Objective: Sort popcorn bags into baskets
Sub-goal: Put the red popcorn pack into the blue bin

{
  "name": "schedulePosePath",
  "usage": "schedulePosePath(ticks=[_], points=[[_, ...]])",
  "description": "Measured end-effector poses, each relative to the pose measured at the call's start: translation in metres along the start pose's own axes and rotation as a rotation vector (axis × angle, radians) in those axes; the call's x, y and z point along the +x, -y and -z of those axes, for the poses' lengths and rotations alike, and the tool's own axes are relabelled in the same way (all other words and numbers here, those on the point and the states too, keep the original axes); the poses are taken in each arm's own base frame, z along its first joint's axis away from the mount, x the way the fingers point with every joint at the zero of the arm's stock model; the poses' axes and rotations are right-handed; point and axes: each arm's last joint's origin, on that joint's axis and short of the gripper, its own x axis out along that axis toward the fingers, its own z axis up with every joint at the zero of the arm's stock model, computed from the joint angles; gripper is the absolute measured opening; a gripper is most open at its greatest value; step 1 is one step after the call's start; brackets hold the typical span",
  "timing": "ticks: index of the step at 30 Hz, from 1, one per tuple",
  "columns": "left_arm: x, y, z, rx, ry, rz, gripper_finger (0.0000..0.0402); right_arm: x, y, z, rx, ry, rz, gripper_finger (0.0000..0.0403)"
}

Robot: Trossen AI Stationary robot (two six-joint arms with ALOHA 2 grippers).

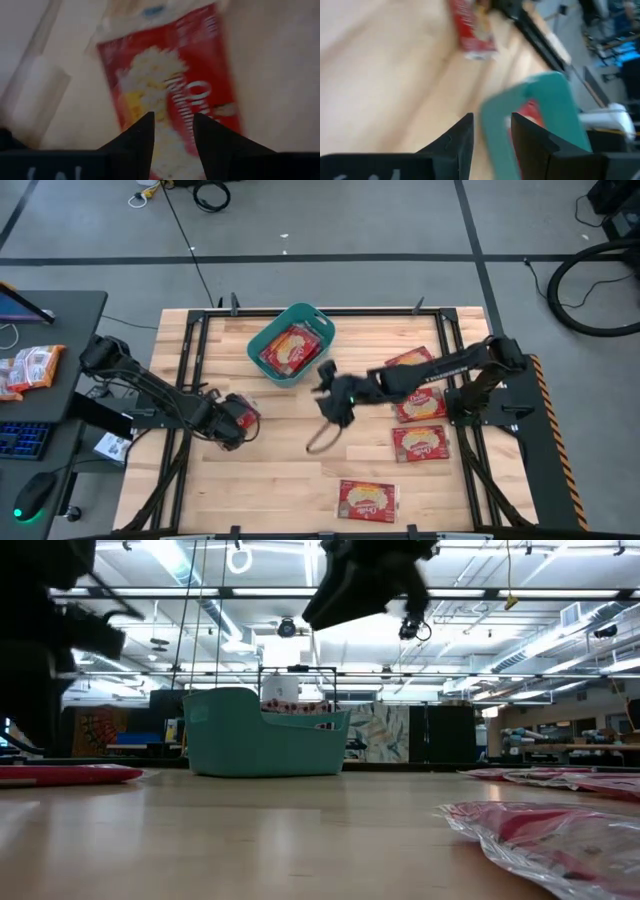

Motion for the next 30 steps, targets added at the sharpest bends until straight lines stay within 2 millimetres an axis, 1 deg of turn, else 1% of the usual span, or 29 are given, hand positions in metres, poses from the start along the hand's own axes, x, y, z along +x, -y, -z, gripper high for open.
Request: schedulePosePath(ticks=[3, 7, 9, 12, 16, 18, 23, 25, 28, 30], points=[[0.011, -0.003, 0.006, -0.037, -0.007, -0.004, 0.0141, -0.005, -0.022, -0.007, -0.015, 0.007, -0.046, 0.0134], [0.028, -0.001, 0.012, -0.063, 0.012, 0.081, 0.0141, -0.011, -0.046, -0.014, -0.004, 0.022, -0.081, 0.0134], [0.034, 0.001, 0.01, -0.085, 0.047, 0.119, 0.0141, -0.012, -0.056, -0.015, 0.001, 0.029, -0.098, 0.0134], [0.037, 0.004, 0.005, -0.117, 0.119, 0.15, 0.0141, -0.013, -0.072, -0.013, -0.014, 0.046, -0.128, 0.0134], [0.035, 0.016, -0.011, -0.112, 0.268, 0.271, 0.0141, -0.01, -0.089, -0.005, -0.027, 0.065, -0.143, 0.0134], [0.037, 0.023, -0.021, -0.109, 0.328, 0.322, 0.0141, -0.008, -0.095, 0.0, -0.03, 0.063, -0.148, 0.0134], [0.052, 0.034, -0.04, -0.087, 0.406, 0.334, 0.0141, -0.006, -0.102, 0.006, -0.006, 0.056, -0.138, 0.0134], [0.053, 0.041, -0.05, -0.042, 0.398, 0.339, 0.0141, -0.006, -0.102, 0.006, 0.015, 0.061, -0.135, 0.0134], [0.045, 0.053, -0.066, 0.052, 0.372, 0.372, 0.0141, -0.006, -0.101, 0.005, 0.023, 0.063, -0.128, 0.0134], [0.031, 0.062, -0.079, 0.103, 0.39, 0.387, 0.0141, -0.006, -0.101, 0.005, 0.025, 0.067, -0.124, 0.0134]])
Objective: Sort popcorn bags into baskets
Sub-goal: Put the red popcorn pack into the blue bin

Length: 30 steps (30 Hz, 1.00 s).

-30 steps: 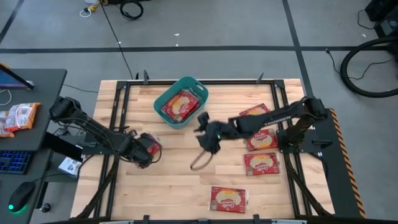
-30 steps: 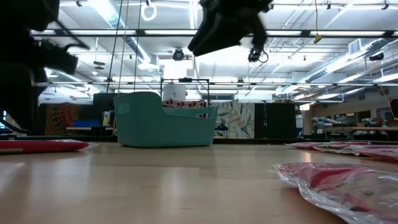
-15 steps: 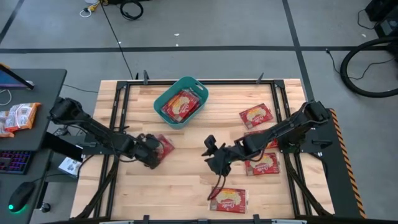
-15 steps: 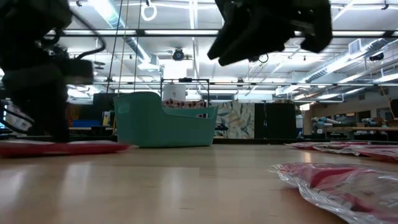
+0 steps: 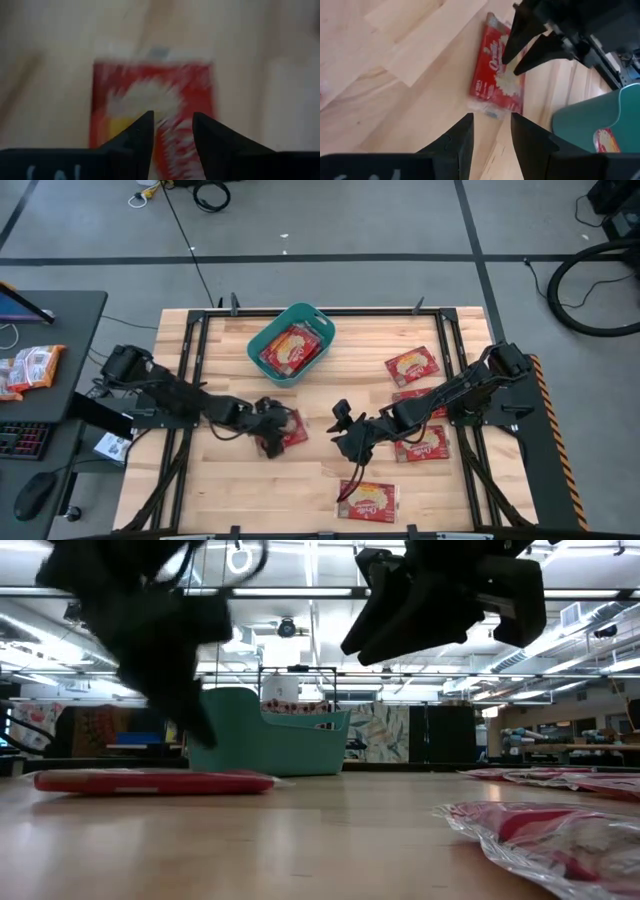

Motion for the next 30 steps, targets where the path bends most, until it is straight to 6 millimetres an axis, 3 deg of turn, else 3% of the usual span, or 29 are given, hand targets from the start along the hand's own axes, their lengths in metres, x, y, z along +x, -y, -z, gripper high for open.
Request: schedulePosePath(ticks=[5, 8, 21, 30], points=[[-0.02, 0.023, -0.031, 0.123, -0.024, 0.001, 0.0141, 0.0, 0.002, -0.003, 0.018, 0.037, 0.009, 0.0134], [-0.027, 0.028, -0.037, 0.154, -0.065, -0.017, 0.0141, 0.003, 0.001, -0.006, 0.03, 0.08, -0.001, 0.0134], [-0.024, -0.007, 0.016, 0.145, -0.412, -0.305, 0.0141, 0.047, -0.015, -0.017, 0.054, 0.087, 0.01, 0.0134], [-0.01, -0.005, 0.036, -0.017, -0.386, -0.15, 0.0141, 0.075, -0.018, -0.023, 0.044, 0.036, -0.008, 0.0134]])
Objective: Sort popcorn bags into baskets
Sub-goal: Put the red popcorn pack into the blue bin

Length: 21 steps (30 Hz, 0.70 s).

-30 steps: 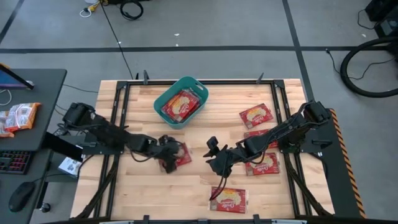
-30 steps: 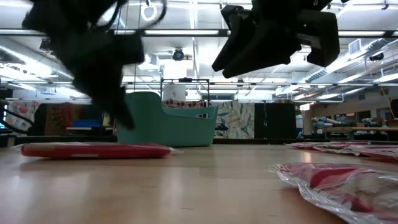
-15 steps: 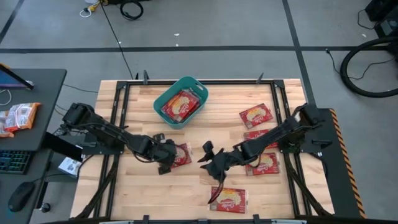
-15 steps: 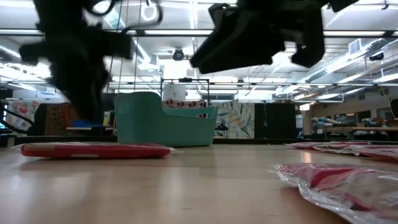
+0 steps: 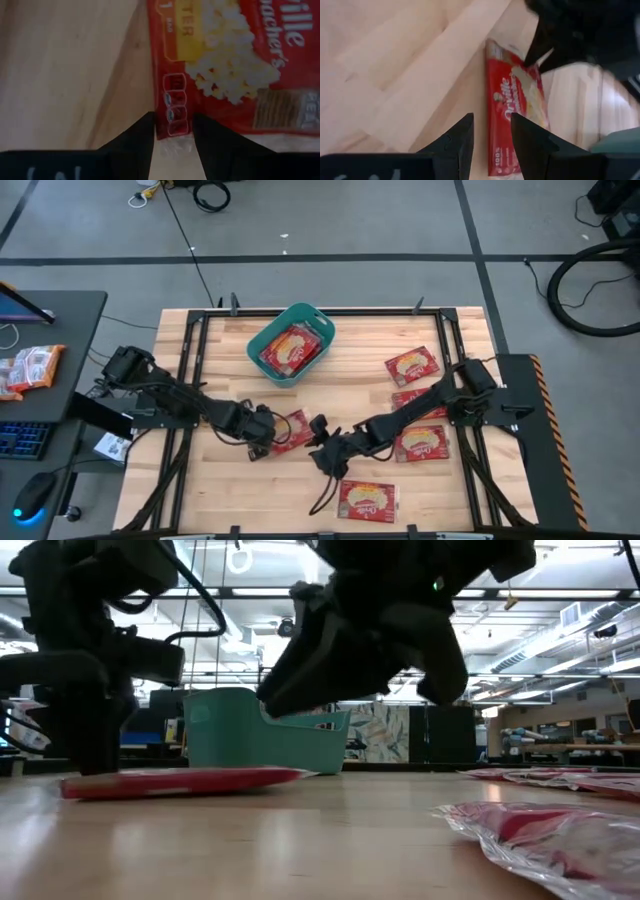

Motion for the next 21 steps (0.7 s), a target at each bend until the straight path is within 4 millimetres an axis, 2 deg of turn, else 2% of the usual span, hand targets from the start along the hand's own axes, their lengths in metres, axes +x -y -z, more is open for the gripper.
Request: schedulePosePath(ticks=[3, 9, 12, 15, 21], points=[[0.0, 0.008, 0.002, -0.018, 0.042, 0.039, 0.0141, 0.001, 0.0, 0.004, -0.007, -0.037, -0.012, 0.0134], [-0.003, 0.029, -0.008, -0.028, 0.227, 0.163, 0.0141, 0.0, -0.001, 0.008, -0.053, -0.085, -0.028, 0.0134], [-0.002, 0.032, -0.012, -0.009, 0.287, 0.161, 0.0141, 0.0, -0.002, 0.01, -0.103, -0.102, -0.041, 0.0134], [0.001, 0.031, -0.011, 0.025, 0.273, 0.144, 0.0141, 0.0, -0.005, 0.017, -0.175, -0.156, -0.073, 0.0134], [-0.006, 0.035, -0.021, 0.071, 0.349, 0.119, 0.0141, 0.001, -0.001, 0.023, -0.276, -0.203, -0.053, 0.0134]])
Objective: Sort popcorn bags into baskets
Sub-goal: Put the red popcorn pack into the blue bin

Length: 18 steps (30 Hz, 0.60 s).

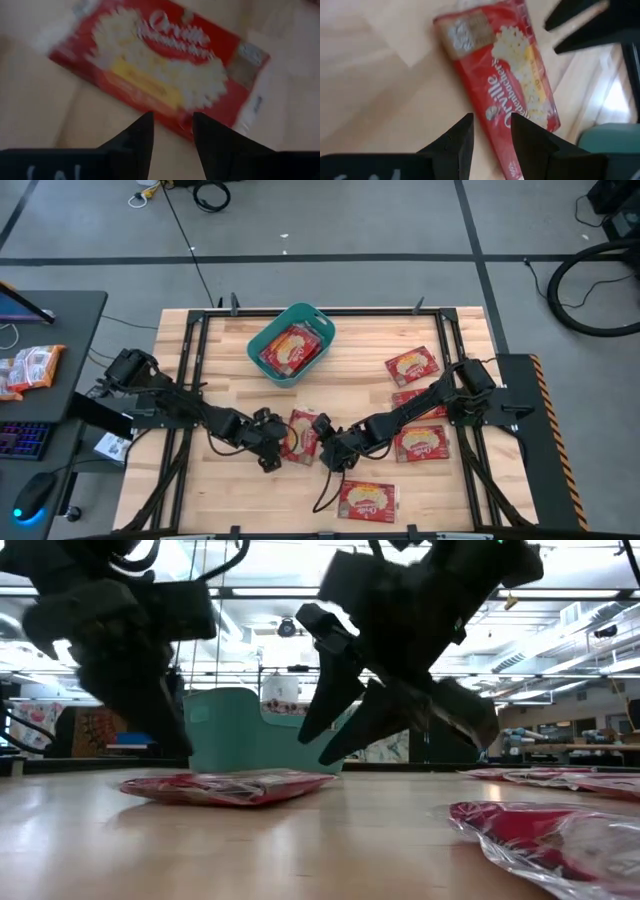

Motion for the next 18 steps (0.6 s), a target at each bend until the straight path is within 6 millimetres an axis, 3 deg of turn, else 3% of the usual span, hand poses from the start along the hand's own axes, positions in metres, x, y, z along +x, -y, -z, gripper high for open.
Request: schedulePosePath(ticks=[4, 12, 18], points=[[0.006, -0.003, 0.0, 0.043, 0.043, -0.089, 0.0141, 0.006, -0.003, 0.011, -0.097, -0.006, 0.005, 0.0134], [0.038, -0.007, 0.006, 0.055, 0.027, -0.147, 0.0141, 0.012, -0.011, 0.02, -0.168, 0.048, 0.033, 0.0134], [0.043, -0.005, 0.005, 0.059, 0.048, -0.122, 0.0141, 0.015, -0.007, 0.025, -0.174, 0.076, 0.038, 0.0134]])
